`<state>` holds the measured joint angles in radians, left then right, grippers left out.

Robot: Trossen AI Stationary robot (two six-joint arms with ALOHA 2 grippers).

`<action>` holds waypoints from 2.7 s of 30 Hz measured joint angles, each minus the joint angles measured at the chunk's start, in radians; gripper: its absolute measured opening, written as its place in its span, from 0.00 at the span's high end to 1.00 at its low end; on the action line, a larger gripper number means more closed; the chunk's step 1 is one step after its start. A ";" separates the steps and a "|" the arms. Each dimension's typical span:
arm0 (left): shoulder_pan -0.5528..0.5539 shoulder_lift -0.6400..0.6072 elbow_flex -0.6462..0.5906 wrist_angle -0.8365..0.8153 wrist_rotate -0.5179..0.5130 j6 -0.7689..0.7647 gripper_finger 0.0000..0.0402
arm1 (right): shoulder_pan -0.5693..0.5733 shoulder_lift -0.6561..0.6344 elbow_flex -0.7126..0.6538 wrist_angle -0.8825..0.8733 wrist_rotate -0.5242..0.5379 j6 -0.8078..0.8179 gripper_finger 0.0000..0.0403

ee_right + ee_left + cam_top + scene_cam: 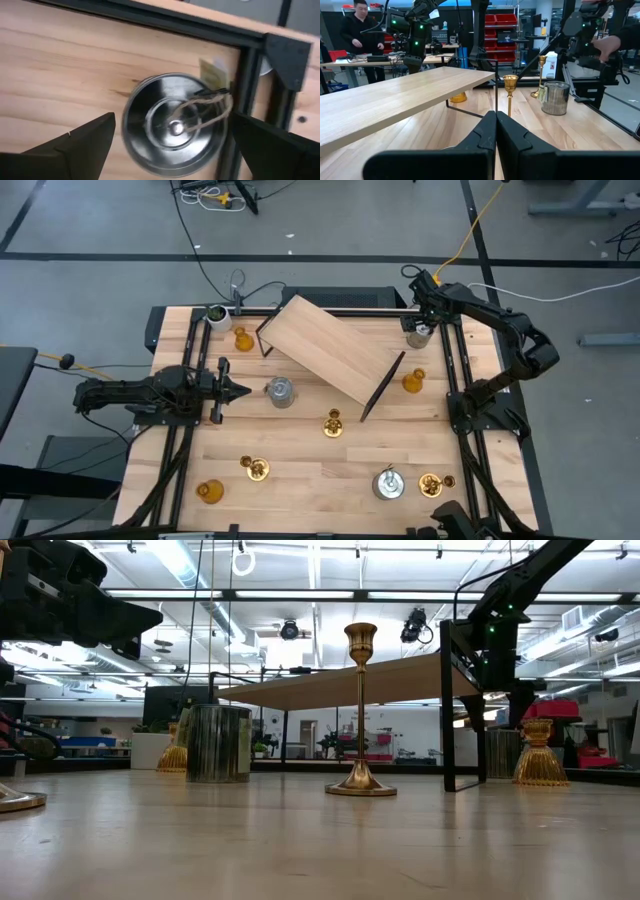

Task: Pick & Place candle stick holders
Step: Put the top right scented candle on the shelf

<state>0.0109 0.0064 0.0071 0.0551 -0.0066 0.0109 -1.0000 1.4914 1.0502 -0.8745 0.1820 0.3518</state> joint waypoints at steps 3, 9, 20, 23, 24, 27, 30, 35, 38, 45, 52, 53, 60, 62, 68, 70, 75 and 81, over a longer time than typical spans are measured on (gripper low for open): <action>0.000 0.000 0.000 0.000 0.000 0.000 0.97 | -0.008 0.000 0.000 0.000 0.001 0.010 0.01; 0.000 0.000 0.000 0.000 0.000 0.000 0.97 | -0.013 0.000 0.000 0.003 0.001 0.012 0.01; 0.000 0.000 0.000 0.000 0.000 0.000 0.97 | -0.014 0.000 -0.113 0.113 -0.037 0.062 0.01; 0.000 0.000 0.000 0.000 0.000 0.000 0.97 | -0.014 0.000 -0.137 0.146 -0.044 0.063 0.01; 0.000 0.000 0.000 0.000 0.000 0.000 0.97 | -0.014 0.000 -0.139 0.147 -0.046 0.067 0.01; 0.000 0.000 0.000 0.000 0.000 0.000 0.97 | -0.014 0.000 -0.139 0.154 -0.050 0.070 0.01; 0.000 0.000 0.000 0.000 0.000 0.000 0.97 | -0.014 0.000 -0.139 0.154 -0.051 0.070 0.01; 0.000 0.000 0.000 0.000 0.000 0.000 0.97 | -0.014 0.000 -0.139 0.165 -0.044 0.085 0.01; 0.000 0.000 0.000 0.000 0.000 0.000 0.97 | -0.014 0.000 -0.138 0.166 -0.043 0.089 0.01; 0.000 0.000 0.000 0.000 0.000 0.000 0.97 | -0.014 0.000 -0.138 0.164 -0.041 0.089 0.03; 0.000 0.000 0.000 0.000 0.000 0.000 0.97 | -0.014 0.000 -0.137 0.164 -0.042 0.086 0.11; 0.000 0.000 0.000 0.000 0.000 0.000 0.97 | -0.013 0.000 -0.137 0.163 -0.041 0.086 0.11; 0.000 0.000 0.000 0.000 0.000 0.000 0.97 | -0.014 0.000 -0.137 0.158 -0.041 0.085 0.08; 0.000 0.000 0.000 0.000 0.000 0.000 0.97 | -0.013 0.000 -0.137 0.157 -0.041 0.084 0.09; 0.000 0.000 0.000 0.000 0.000 0.000 0.97 | -0.012 -0.013 -0.137 0.132 -0.042 0.074 0.10; 0.000 0.000 0.000 0.000 0.000 0.000 0.97 | -0.012 -0.032 -0.137 0.117 -0.046 0.073 0.10; 0.000 0.000 0.000 0.000 0.000 0.000 0.97 | -0.012 -0.091 -0.118 0.084 -0.059 0.073 0.10; 0.000 0.000 0.000 0.000 0.000 0.000 0.97 | -0.010 -0.150 -0.066 0.009 -0.066 0.072 0.10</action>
<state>0.0110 0.0063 0.0069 0.0551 -0.0065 0.0109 -1.0103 1.3411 0.9840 -0.8660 0.1162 0.4236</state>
